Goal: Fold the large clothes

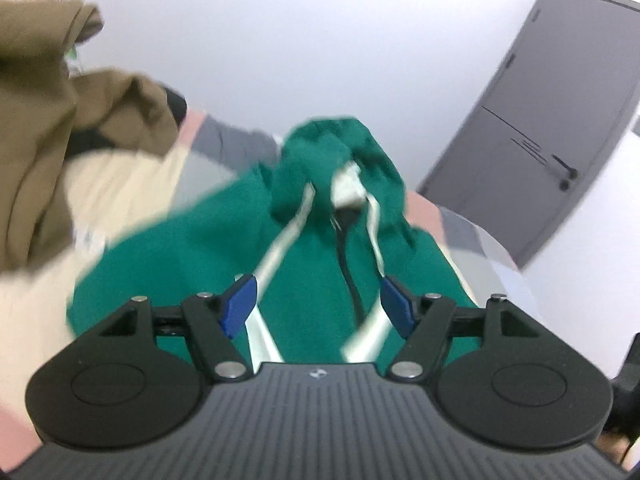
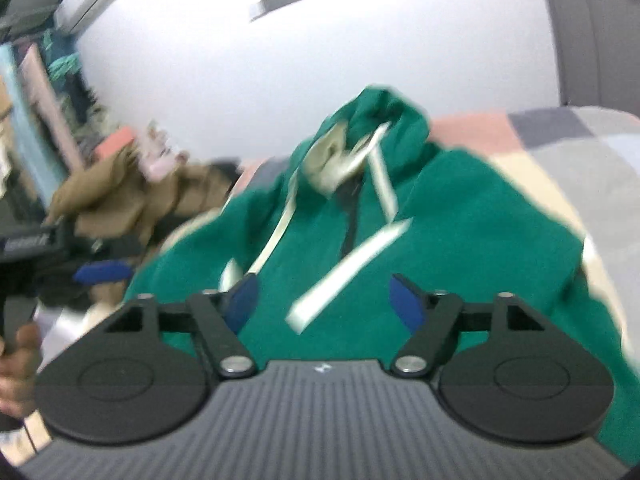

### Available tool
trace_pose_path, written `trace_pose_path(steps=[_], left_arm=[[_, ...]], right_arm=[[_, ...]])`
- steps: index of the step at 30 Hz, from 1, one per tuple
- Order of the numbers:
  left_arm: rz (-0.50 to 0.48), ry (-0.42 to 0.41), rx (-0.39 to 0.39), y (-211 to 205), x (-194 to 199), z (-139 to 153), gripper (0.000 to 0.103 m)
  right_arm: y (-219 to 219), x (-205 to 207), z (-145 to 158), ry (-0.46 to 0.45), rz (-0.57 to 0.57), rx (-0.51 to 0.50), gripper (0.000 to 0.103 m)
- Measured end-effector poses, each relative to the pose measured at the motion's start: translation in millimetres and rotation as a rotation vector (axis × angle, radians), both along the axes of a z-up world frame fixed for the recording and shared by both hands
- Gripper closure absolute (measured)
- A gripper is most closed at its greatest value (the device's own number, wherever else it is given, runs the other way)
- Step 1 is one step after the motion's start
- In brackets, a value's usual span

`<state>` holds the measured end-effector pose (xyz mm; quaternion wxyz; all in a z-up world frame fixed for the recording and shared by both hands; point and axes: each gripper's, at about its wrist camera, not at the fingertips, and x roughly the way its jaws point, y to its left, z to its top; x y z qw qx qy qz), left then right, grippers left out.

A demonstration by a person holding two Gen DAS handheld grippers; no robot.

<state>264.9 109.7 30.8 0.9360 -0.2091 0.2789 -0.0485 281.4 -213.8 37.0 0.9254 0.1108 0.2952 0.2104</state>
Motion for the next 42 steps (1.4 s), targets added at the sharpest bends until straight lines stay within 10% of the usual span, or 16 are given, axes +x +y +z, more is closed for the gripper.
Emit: trace_pose_path(steps=[13, 20, 25, 33, 42], left_arm=[[0.000, 0.020, -0.153, 30, 297, -79, 0.030], [-0.086, 0.128, -0.009, 10, 364, -102, 0.032], [-0.106, 0.191, 0.043, -1, 379, -115, 0.036], [-0.104, 0.229, 0.073, -5, 375, -103, 0.037], [-0.076, 0.132, 0.057, 4, 320, -64, 0.037]], right_arm=[[11, 317, -41, 0.014, -0.168, 0.046, 0.024], [46, 424, -68, 0.040, -0.157, 0.012, 0.024], [67, 445, -89, 0.084, -0.137, -0.067, 0.024], [81, 435, -71, 0.052, -0.088, -0.175, 0.082], [83, 370, 0, -0.140, 0.016, -0.134, 0.085]])
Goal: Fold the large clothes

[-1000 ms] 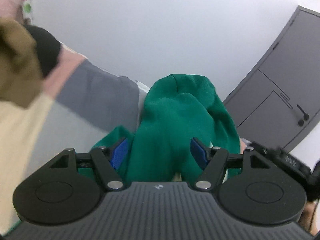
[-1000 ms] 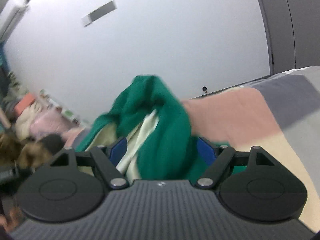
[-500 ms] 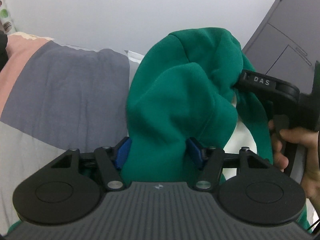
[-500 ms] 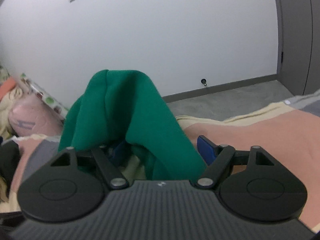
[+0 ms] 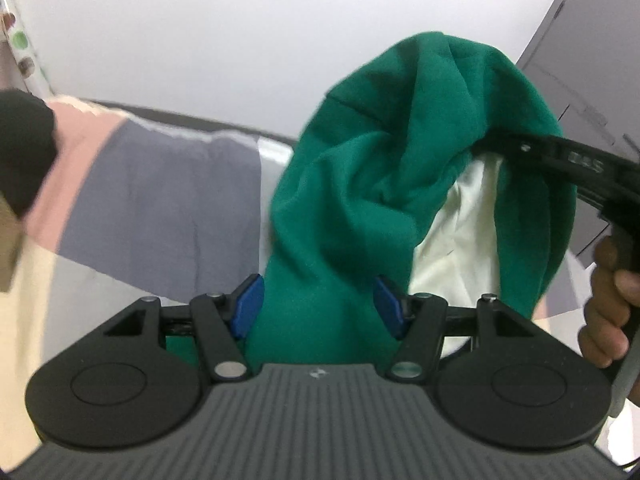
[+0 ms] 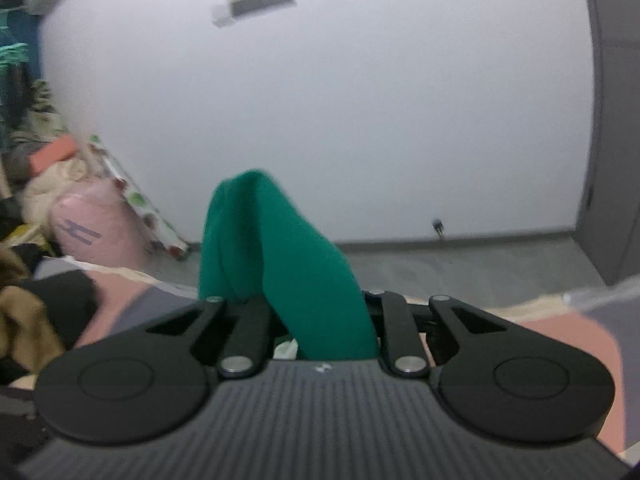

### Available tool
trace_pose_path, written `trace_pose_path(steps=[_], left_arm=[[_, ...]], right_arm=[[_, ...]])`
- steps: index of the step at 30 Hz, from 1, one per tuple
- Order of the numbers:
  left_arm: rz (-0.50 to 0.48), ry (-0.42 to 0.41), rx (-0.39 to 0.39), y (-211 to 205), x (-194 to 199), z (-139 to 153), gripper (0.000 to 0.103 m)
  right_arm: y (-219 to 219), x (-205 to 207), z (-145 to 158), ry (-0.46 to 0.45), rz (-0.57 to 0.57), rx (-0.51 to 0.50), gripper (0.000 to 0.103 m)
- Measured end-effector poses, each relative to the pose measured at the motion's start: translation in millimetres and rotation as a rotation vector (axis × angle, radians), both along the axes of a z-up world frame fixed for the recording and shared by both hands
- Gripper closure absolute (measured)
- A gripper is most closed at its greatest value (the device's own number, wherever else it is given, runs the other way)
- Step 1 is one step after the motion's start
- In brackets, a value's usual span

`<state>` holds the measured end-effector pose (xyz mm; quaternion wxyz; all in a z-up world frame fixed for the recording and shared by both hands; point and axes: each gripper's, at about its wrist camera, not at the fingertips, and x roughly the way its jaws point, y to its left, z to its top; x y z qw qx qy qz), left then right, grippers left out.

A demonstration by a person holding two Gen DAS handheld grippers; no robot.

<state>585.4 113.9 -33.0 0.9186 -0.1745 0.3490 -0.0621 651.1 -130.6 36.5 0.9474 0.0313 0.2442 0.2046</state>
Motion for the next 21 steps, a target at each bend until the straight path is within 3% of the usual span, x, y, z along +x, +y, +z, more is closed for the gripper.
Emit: trace_pose_path(steps=[7, 12, 16, 21], left_arm=[[0.068, -0.117, 0.003, 17, -91, 48, 0.037], [0.118, -0.190, 0.000, 22, -199, 86, 0.037], [0.142, -0.246, -0.015, 22, -293, 105, 0.037], [0.146, -0.246, -0.065, 14, -393, 94, 0.037]], right_arm=[[-13, -96, 65, -0.191, 0.100, 0.011, 0.085], [-34, -189, 104, -0.291, 0.139, 0.026, 0.086], [-48, -279, 111, -0.337, 0.179, -0.004, 0.086], [-56, -374, 93, -0.347, 0.231, -0.060, 0.085]])
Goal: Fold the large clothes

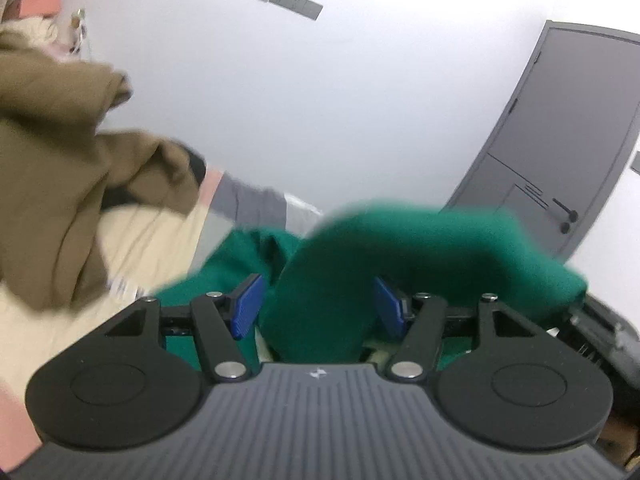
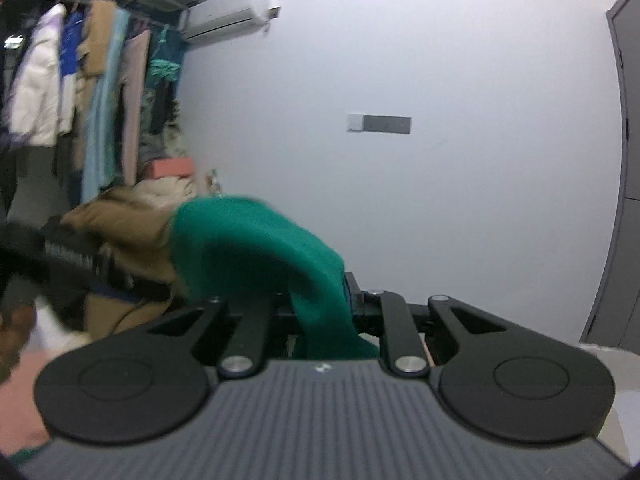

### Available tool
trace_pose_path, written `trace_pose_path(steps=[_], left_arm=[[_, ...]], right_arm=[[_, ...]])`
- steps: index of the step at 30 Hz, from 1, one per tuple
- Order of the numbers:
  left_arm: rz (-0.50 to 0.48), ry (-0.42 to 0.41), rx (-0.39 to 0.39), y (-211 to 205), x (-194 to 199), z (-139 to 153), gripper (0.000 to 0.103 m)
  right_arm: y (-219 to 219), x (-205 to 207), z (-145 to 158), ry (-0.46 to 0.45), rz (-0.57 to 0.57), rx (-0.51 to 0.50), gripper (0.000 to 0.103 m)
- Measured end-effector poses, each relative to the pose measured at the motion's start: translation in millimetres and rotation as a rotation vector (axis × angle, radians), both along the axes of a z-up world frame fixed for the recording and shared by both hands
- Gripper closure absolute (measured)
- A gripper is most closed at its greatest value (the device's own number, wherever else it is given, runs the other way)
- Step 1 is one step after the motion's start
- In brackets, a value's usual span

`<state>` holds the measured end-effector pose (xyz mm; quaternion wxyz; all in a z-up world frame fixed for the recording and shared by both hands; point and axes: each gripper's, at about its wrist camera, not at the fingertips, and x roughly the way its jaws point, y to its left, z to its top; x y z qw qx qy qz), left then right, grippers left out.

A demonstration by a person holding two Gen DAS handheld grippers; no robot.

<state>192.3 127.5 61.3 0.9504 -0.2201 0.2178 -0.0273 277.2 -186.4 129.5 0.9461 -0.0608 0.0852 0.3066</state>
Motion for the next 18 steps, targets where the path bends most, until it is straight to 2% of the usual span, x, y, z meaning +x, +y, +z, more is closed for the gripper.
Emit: trace_pose_path(steps=[6, 8, 12, 16, 18], left_arm=[[-0.023, 0.018, -0.105, -12, -67, -41, 0.037], [-0.037, 0.031, -0.133, -16, -74, -58, 0.037], [-0.066, 0.050, -0.162, -23, -79, -74, 0.035], [-0.101, 0.050, -0.191, -19, -82, -82, 0.030], [-0.125, 0.053, -0.227, -15, -83, -88, 0.028]], right_arm=[[-7, -73, -34, 0.057, 0.006, -0.049, 0.085], [-10, -83, -48, 0.104, -0.011, -0.055, 0.085], [-16, -96, -75, 0.241, -0.041, -0.070, 0.085], [-17, -104, -107, 0.354, -0.088, -0.175, 0.084], [-21, -104, -115, 0.402, -0.097, -0.173, 0.083]])
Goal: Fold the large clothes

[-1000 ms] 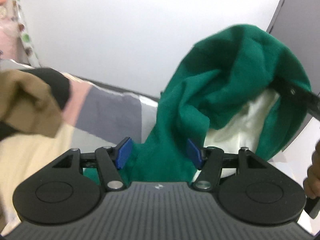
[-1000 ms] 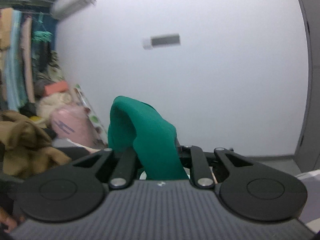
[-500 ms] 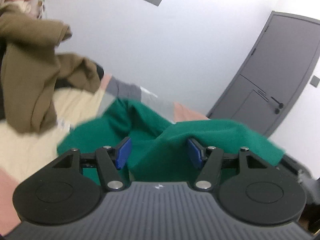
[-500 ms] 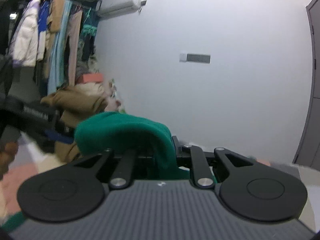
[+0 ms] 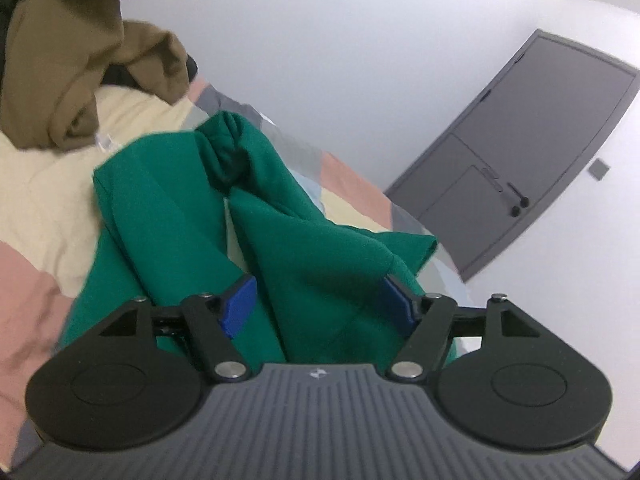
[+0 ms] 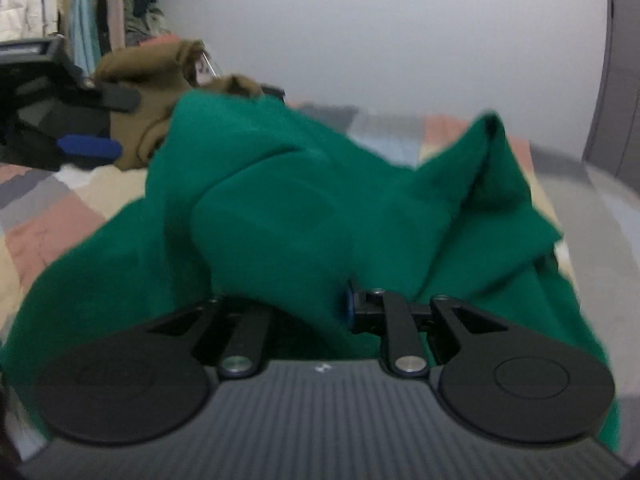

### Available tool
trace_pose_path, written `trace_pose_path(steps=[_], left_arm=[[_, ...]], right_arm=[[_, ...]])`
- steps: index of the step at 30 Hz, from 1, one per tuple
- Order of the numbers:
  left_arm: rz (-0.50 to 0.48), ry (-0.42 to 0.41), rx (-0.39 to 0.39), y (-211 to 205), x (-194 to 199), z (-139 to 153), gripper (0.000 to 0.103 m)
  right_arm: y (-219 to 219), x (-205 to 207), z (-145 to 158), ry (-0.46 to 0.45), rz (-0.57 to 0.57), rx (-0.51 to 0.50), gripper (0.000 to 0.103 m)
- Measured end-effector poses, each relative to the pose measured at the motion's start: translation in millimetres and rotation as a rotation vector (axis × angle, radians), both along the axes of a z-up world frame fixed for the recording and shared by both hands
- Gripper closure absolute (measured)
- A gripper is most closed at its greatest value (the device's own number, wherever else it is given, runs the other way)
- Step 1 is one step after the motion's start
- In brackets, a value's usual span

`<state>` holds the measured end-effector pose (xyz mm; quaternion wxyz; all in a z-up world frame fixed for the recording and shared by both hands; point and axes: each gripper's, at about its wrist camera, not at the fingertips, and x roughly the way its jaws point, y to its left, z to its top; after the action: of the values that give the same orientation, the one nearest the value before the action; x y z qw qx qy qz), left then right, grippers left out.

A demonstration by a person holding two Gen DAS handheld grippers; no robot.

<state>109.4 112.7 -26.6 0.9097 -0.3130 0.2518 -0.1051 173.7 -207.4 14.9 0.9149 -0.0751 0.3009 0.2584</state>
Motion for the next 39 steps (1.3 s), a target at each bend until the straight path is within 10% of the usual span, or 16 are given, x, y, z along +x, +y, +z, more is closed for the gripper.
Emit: trace_pose_path(steps=[4, 6, 14, 22, 28, 32, 36, 39], left_arm=[[-0.003, 0.017, -0.064, 9, 10, -11, 0.028], [0.000, 0.012, -0.117, 13, 16, -13, 0.022], [-0.022, 0.042, -0.219, 11, 43, -25, 0.021], [-0.016, 0.105, -0.218, 6, 64, -47, 0.021], [0.013, 0.088, -0.153, 11, 68, -44, 0.021], [0.032, 0.072, -0.165, 22, 62, -41, 0.021], [0.039, 0.064, -0.167, 29, 54, -39, 0.021], [0.028, 0.053, -0.179, 30, 50, -34, 0.021]], right_arm=[[-14, 1, 2, 0.100, -0.057, 0.093, 0.075], [-26, -6, 3, 0.137, -0.075, 0.159, 0.055], [-57, -22, 31, 0.039, -0.110, 0.392, 0.022], [-53, -3, 30, 0.010, -0.075, 0.536, 0.022], [-3, 28, 28, 0.023, -0.004, 0.398, 0.022], [39, 39, 17, 0.024, 0.045, 0.265, 0.024], [64, 23, 10, -0.046, 0.128, 0.121, 0.073], [65, 10, 14, -0.047, 0.188, 0.125, 0.085]])
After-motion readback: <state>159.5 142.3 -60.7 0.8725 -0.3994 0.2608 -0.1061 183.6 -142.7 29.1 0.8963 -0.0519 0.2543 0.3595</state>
